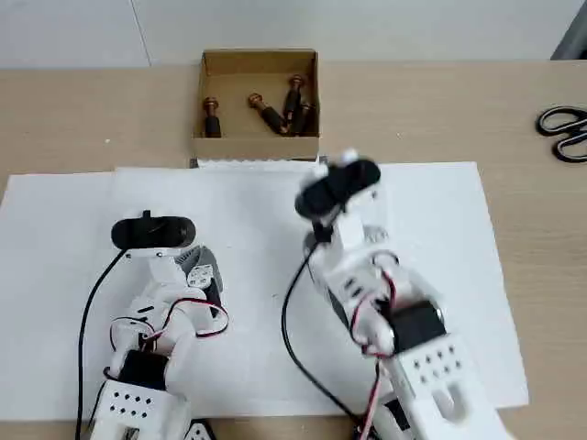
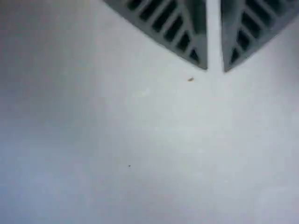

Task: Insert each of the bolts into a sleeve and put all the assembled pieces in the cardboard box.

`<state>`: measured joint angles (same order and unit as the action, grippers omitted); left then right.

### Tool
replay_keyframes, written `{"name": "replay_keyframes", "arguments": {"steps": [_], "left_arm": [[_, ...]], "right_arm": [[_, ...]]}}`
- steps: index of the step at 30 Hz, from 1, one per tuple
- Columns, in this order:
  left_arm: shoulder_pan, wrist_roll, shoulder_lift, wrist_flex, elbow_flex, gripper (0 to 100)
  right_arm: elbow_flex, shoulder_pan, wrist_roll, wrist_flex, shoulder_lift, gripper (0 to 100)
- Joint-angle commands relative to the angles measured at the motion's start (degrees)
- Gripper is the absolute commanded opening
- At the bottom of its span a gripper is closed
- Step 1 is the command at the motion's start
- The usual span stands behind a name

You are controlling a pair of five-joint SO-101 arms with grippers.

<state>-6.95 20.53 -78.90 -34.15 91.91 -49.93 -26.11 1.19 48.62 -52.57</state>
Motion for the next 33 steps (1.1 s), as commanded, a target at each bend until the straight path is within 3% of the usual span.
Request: {"name": "replay_keyframes", "arguments": {"steps": [1,8,17,33], "left_arm": [[0.53,-0.09,-0.44,1.49,0.13,1],[0.62,0.26,-0.44,1.49,0.22,1],[0.70,6.07,-0.44,1.49,0.84,1],[0.62,6.24,-0.44,1.49,0.84,1]], "right_arm": [[14.33,0.75,1.14,-3.12,12.18,0.2],[39.21,1.19,1.14,-4.88,37.76,0.2],[72.00,3.65,0.88,-5.67,68.79,0.2],[111.56,4.44,-1.67,-5.76,105.27,0.2]]}}
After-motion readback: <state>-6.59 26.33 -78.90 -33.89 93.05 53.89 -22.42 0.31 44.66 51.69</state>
